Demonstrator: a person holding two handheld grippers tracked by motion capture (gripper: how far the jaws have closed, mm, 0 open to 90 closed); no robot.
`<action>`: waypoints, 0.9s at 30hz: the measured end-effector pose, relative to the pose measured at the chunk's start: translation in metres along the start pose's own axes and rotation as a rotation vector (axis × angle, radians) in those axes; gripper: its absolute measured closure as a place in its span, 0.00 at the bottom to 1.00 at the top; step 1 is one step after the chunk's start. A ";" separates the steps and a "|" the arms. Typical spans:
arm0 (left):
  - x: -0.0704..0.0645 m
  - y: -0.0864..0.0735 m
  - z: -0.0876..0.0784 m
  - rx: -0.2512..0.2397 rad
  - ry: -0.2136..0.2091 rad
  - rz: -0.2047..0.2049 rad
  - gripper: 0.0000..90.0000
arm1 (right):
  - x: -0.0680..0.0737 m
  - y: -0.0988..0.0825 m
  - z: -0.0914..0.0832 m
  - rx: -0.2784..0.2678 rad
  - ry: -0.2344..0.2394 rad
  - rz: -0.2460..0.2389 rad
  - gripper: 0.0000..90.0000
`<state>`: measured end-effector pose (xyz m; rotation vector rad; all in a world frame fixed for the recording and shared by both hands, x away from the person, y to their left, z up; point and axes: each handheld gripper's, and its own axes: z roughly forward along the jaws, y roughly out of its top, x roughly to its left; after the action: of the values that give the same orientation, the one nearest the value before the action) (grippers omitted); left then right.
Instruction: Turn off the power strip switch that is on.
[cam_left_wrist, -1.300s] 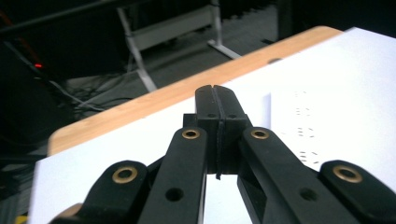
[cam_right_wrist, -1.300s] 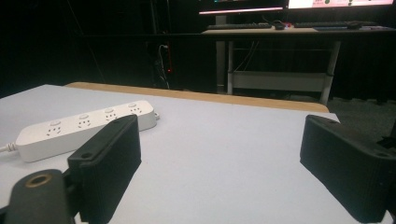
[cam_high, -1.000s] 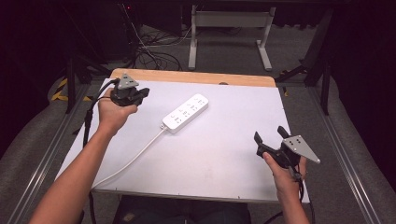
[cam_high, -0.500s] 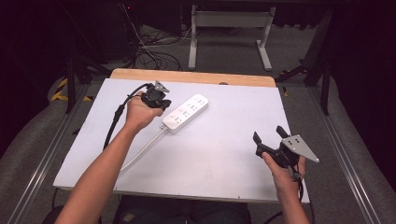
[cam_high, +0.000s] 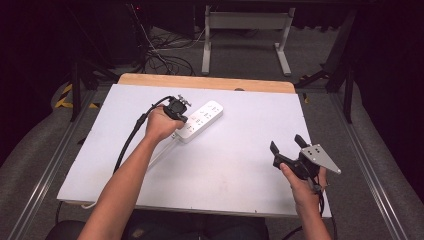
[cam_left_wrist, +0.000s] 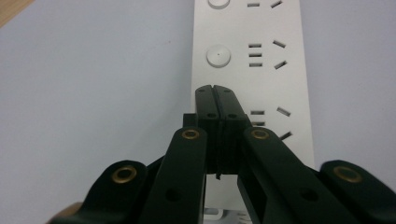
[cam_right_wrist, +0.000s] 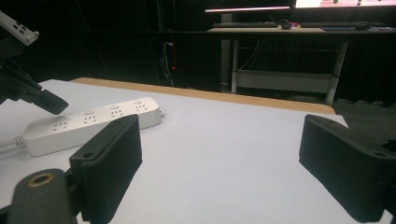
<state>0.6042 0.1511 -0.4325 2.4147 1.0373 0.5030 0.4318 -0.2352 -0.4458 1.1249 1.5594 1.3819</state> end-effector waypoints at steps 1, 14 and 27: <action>0.000 0.000 0.000 -0.002 -0.006 -0.004 1.00 | 0.000 0.000 0.000 0.001 0.001 0.000 0.15; -0.004 -0.002 0.007 -0.006 -0.022 -0.025 1.00 | 0.000 0.000 -0.001 -0.003 0.003 0.006 0.15; -0.007 -0.012 0.008 -0.080 -0.021 -0.065 1.00 | 0.002 0.001 -0.002 0.001 0.003 0.000 0.15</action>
<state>0.5965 0.1507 -0.4468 2.3042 1.0629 0.4862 0.4297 -0.2335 -0.4449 1.1246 1.5619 1.3835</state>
